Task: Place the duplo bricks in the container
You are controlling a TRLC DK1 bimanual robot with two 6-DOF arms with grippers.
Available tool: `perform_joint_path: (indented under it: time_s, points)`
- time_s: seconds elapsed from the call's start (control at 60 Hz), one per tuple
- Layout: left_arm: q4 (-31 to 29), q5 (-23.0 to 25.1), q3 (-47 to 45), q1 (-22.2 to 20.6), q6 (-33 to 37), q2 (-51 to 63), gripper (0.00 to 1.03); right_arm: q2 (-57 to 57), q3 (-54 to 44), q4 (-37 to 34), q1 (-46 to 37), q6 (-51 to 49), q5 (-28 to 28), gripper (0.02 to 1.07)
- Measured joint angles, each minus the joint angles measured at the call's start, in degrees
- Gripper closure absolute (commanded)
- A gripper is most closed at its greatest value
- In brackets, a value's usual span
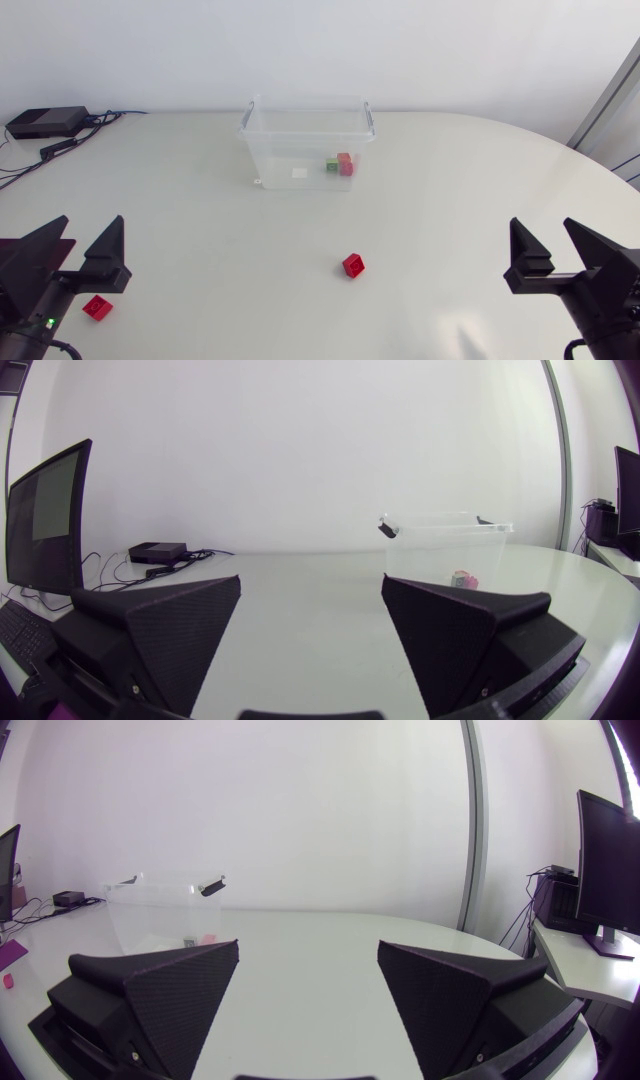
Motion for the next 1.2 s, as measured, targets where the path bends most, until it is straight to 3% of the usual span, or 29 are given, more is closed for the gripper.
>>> perform_joint_path:
  time_s: [0.617,0.817,0.983,1.117,1.2]
  points:
    - [0.04,0.0,-0.02,-0.52,-0.81,0.0,0.05,0.0,0.0,0.09,2.82,0.0,0.0,0.06]
    - [-1.31,0.0,1.03,-1.68,-0.81,0.0,0.07,0.0,0.0,3.61,5.01,-0.02,0.44,0.06]
    - [-6.05,0.0,10.12,-1.99,-0.83,5.75,0.07,1.75,1.46,5.95,6.32,-0.22,0.44,0.06]
    - [-10.64,0.0,20.0,-1.99,-0.83,14.01,0.07,10.97,6.47,8.94,7.17,-0.22,0.46,0.06]
    - [-16.79,0.0,27.61,-1.31,-0.83,21.7,0.07,19.47,10.95,9.51,7.15,-0.13,0.55,0.06]
